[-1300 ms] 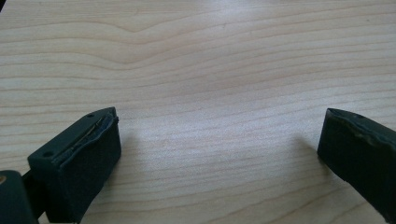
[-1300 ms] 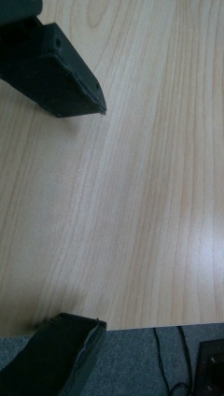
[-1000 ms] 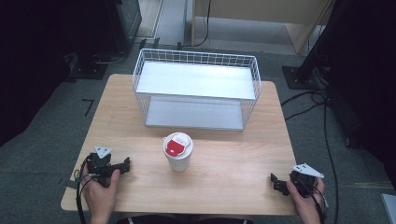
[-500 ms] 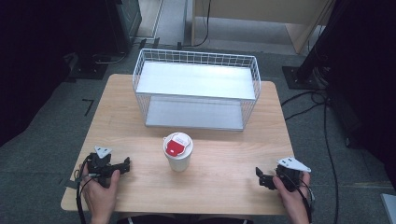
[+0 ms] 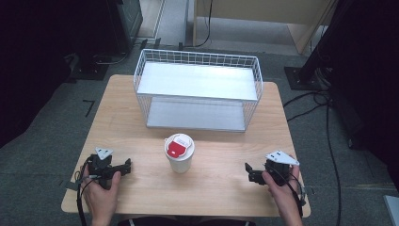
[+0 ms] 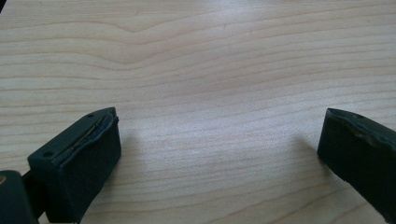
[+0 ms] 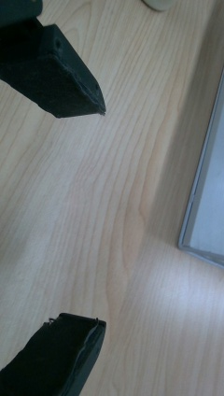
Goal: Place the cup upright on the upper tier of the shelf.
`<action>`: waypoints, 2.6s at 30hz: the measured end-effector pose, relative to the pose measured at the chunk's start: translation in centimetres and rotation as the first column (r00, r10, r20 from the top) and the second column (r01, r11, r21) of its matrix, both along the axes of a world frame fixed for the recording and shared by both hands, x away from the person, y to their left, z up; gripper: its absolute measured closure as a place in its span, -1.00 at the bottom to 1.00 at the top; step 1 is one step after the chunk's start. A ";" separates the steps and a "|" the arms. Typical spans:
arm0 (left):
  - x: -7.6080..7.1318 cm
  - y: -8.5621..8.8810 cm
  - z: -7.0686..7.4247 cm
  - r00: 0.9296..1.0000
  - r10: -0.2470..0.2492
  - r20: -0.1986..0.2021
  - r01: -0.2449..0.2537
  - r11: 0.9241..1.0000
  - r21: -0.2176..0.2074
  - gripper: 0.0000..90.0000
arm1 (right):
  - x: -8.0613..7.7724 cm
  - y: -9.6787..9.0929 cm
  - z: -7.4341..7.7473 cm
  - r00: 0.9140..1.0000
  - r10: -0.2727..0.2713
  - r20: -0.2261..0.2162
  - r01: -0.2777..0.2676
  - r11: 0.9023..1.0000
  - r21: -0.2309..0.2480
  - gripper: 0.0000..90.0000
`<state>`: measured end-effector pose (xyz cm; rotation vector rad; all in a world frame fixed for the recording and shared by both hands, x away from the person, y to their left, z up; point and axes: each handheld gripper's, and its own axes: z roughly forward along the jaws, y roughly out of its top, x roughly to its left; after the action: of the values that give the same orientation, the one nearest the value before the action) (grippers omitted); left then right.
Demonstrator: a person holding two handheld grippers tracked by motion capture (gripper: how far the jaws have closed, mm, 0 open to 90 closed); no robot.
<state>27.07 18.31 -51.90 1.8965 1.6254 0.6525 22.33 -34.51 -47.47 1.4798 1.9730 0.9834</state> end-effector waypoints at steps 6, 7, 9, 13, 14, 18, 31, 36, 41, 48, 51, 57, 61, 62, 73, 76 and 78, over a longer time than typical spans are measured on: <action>0.0 0.0 0.0 1.000 0.000 0.000 0.000 1.000 0.000 -1.00 | 0.3 1.5 0.3 1.000 0.029 0.004 -0.029 1.000 -0.012 -1.00; 0.0 0.0 0.0 1.000 0.000 0.000 0.000 1.000 0.000 -1.00 | 0.4 1.9 0.3 0.999 0.035 0.005 -0.035 0.999 -0.009 -1.00; 0.0 0.0 0.0 1.000 0.000 0.000 0.000 1.000 0.000 -1.00 | 0.5 2.1 0.3 0.999 0.040 0.007 -0.040 0.999 -0.008 -1.00; 0.0 0.0 0.0 1.000 0.000 0.000 0.000 1.000 0.000 -1.00 | 0.6 3.0 0.2 0.999 0.052 0.008 -0.052 0.999 0.000 -1.00; 0.0 0.0 0.0 1.000 0.000 0.000 0.000 1.000 0.000 -1.00 | 0.7 3.6 0.1 0.998 0.063 0.007 -0.063 0.998 0.001 -1.00; 0.0 0.0 0.0 1.000 0.000 0.000 0.000 1.000 0.000 -1.00 | 0.9 4.4 0.1 0.997 0.076 0.008 -0.076 0.997 0.009 -1.00; 0.0 0.0 0.0 1.000 0.000 0.000 0.000 1.000 0.000 -1.00 | 1.2 6.8 -0.2 0.993 0.119 0.015 -0.119 0.993 0.016 -1.00; 0.0 0.0 0.0 1.000 0.000 0.000 0.000 1.000 0.000 -1.00 | 1.3 7.7 -0.2 0.991 0.132 0.024 -0.133 0.991 0.025 -1.00; 0.0 0.0 0.0 1.000 0.000 0.000 0.000 1.000 0.000 -1.00 | 1.5 9.0 -0.2 0.988 0.155 0.026 -0.156 0.987 0.033 -1.00; 0.0 0.0 0.0 1.000 0.000 0.000 0.000 1.000 0.000 -1.00 | 1.6 10.4 -0.4 0.983 0.182 0.027 -0.183 0.982 0.042 -1.00; 0.0 0.0 0.0 1.000 0.000 0.000 0.000 1.000 -0.001 -1.00 | 1.7 11.1 -0.5 0.980 0.195 0.031 -0.196 0.980 0.043 -1.00; 0.0 0.0 0.0 1.000 0.000 0.000 0.000 1.000 0.000 -1.00 | 1.8 12.2 -0.6 0.976 0.214 0.035 -0.216 0.975 0.053 -1.00; 0.0 0.0 0.0 1.000 0.000 0.000 0.000 1.000 0.000 -1.00 | 1.9 12.8 -0.6 0.974 0.224 0.043 -0.226 0.972 0.059 -1.00; 0.0 0.0 0.0 1.000 0.000 0.000 0.000 1.000 -0.001 -1.00 | 1.9 13.0 -0.6 0.974 0.224 0.042 -0.226 0.972 0.063 -1.00; 0.0 0.0 0.0 1.000 -0.001 -0.001 0.001 1.000 0.001 -1.00 | 1.9 15.2 -0.7 0.962 0.264 0.077 -0.271 0.957 0.103 -0.85; 0.0 0.0 0.0 1.000 -0.001 -0.001 0.001 1.000 0.001 -1.00 | 1.9 15.9 -0.7 0.958 0.275 0.081 -0.283 0.953 0.111 -0.85; 0.0 0.0 0.0 1.000 -0.001 -0.001 0.001 1.000 0.001 -1.00 | 2.0 16.2 -0.8 0.957 0.276 0.088 -0.286 0.949 0.130 -0.85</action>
<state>27.07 18.31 -51.89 1.8984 1.6253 0.6521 24.31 -18.29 -48.22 1.2361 2.1418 1.3004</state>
